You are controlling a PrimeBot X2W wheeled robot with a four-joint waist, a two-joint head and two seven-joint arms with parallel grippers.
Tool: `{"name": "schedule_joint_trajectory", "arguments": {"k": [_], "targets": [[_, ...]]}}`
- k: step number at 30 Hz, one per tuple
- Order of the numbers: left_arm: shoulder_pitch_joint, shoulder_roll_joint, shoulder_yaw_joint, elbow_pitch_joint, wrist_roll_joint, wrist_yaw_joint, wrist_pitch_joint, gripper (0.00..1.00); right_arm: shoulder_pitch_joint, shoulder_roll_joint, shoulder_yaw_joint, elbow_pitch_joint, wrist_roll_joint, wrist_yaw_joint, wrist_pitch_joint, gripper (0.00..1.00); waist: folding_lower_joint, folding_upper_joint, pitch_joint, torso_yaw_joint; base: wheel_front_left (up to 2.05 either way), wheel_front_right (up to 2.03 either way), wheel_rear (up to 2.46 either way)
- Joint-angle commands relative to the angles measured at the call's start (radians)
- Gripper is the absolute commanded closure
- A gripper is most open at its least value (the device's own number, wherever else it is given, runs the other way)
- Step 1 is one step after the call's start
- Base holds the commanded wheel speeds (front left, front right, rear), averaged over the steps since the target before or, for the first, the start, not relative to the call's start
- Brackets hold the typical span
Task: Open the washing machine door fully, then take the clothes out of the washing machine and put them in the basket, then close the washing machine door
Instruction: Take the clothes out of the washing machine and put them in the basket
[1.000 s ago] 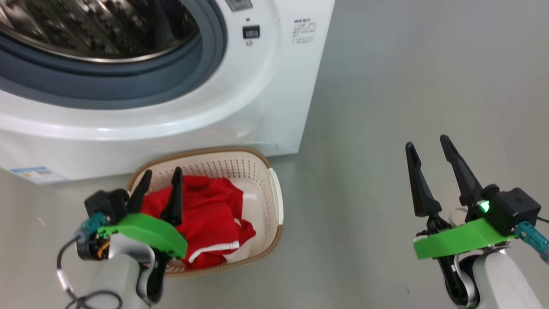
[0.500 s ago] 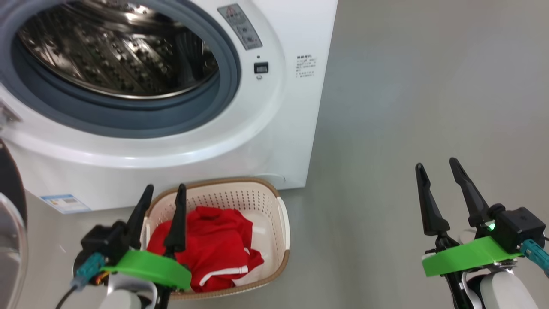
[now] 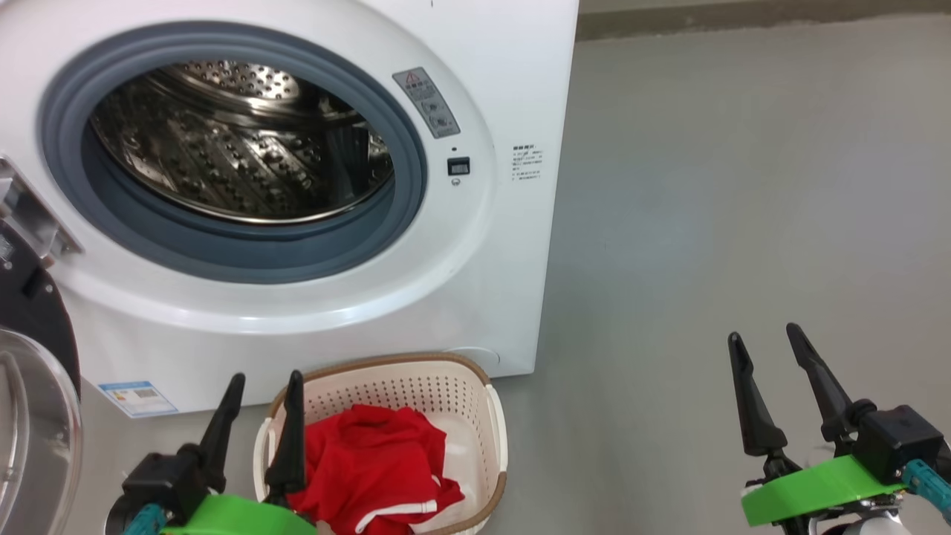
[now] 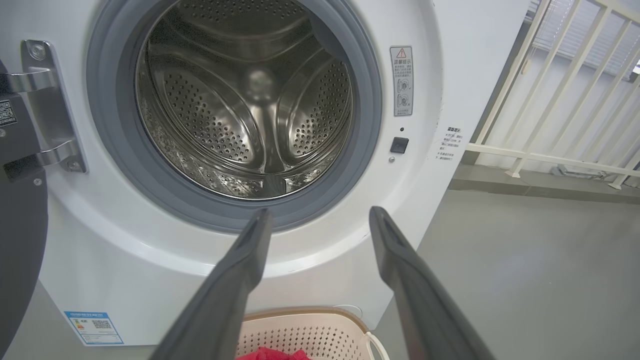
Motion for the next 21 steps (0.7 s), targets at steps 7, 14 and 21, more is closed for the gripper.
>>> {"name": "schedule_joint_trajectory", "arguments": {"k": [7,14,21], "targets": [[0.055,0.023,0.043,-0.05,0.015,0.017,-0.012,0.0,0.038,-0.007,0.022,-0.049,-0.04,0.006,-0.006,0.0,0.0,0.0,-0.057,0.001,0.0,0.0,0.0],[0.076,0.023,0.043,-0.047,0.008,0.016,-0.012,0.0,0.067,-0.007,0.007,-0.07,-0.052,0.006,-0.006,0.0,0.0,0.0,-0.071,0.009,0.0,0.0,0.0],[0.072,0.02,0.038,-0.035,0.008,0.017,-0.012,0.0,0.07,-0.007,0.016,-0.07,-0.046,0.006,-0.006,0.0,0.0,0.0,-0.076,0.014,0.0,0.0,0.0]]}}
